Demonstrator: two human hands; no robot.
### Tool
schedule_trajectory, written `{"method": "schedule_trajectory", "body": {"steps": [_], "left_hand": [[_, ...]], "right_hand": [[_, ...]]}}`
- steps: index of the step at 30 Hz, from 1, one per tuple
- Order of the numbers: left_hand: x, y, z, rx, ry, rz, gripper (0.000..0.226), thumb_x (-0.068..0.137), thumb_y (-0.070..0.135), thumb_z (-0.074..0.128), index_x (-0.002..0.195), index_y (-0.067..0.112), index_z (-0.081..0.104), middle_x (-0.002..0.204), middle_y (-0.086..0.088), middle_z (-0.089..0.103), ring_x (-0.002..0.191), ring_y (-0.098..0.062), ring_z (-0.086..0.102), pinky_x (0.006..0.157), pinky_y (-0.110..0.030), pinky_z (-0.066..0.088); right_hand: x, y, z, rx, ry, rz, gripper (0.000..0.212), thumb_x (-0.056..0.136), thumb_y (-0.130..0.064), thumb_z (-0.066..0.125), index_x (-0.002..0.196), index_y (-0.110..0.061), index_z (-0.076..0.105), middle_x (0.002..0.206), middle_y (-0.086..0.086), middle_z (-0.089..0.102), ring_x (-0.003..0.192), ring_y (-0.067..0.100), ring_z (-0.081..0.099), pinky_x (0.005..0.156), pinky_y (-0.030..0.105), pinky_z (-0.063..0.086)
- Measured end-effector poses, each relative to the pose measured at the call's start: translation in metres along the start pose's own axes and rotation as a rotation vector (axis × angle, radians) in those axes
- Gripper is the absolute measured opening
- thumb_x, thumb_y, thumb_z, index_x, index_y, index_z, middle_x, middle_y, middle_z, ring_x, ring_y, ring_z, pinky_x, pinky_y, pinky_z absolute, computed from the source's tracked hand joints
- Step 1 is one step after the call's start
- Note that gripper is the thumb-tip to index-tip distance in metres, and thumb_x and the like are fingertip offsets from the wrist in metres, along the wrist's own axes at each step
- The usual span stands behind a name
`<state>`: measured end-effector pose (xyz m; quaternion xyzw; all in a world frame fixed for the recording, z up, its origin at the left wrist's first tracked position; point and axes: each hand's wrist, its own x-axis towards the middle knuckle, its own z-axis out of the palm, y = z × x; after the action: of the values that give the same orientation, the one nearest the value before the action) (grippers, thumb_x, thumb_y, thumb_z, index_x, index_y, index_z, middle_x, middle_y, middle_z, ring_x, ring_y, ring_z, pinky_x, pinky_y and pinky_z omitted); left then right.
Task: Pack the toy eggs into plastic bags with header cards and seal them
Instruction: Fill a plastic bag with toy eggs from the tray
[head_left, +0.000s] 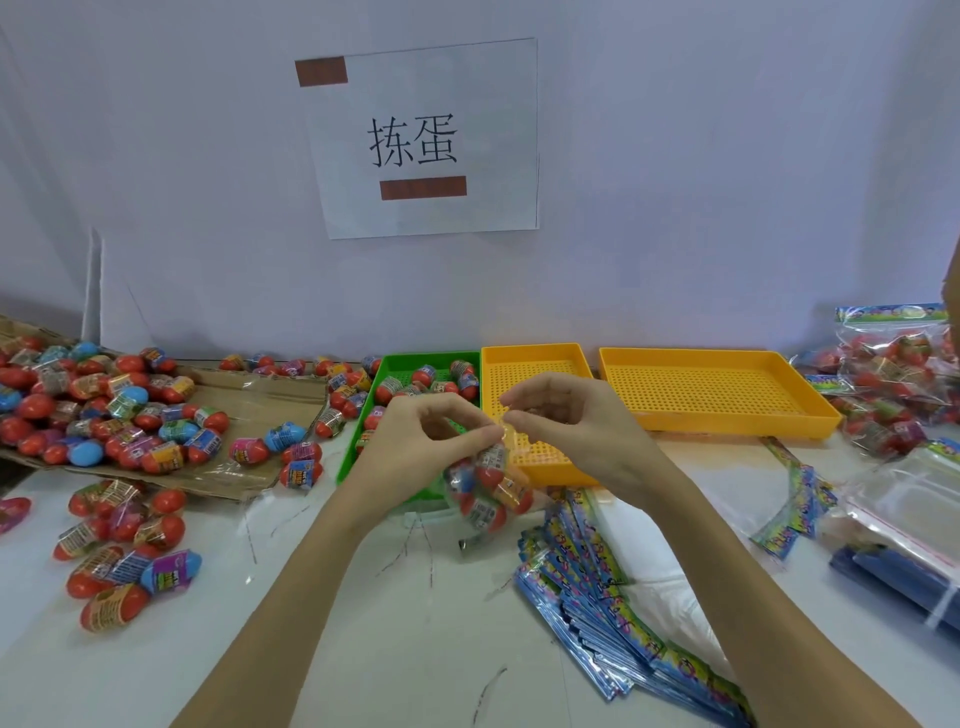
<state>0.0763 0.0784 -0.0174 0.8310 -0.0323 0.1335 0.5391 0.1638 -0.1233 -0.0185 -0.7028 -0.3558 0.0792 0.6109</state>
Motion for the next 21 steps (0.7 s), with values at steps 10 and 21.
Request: {"method": "schedule_trajectory", "body": {"steps": [10,21], "left_hand": [[0.003,-0.003,-0.003,-0.237,0.413,-0.053,0.008,0.092,0.023,0.077,0.096,0.016,0.077,0.092,0.001,0.076,0.084,-0.006,0.068,0.071,-0.021,0.051],[0.003,-0.001,0.003,-0.214,0.331,-0.112,0.021,0.084,0.040,0.080,0.095,0.023,0.080,0.094,0.006,0.078,0.090,-0.007,0.072,0.078,-0.019,0.056]], "right_hand": [[0.000,-0.006,0.001,-0.049,0.008,0.124,0.039,0.100,-0.052,0.053,0.109,-0.024,0.079,0.100,-0.010,0.079,0.097,0.008,0.073,0.086,0.026,0.060],[0.003,-0.004,0.008,-0.276,0.114,-0.032,0.006,0.096,-0.018,0.072,0.093,-0.016,0.076,0.087,-0.006,0.074,0.084,0.007,0.069,0.074,0.018,0.055]]}}
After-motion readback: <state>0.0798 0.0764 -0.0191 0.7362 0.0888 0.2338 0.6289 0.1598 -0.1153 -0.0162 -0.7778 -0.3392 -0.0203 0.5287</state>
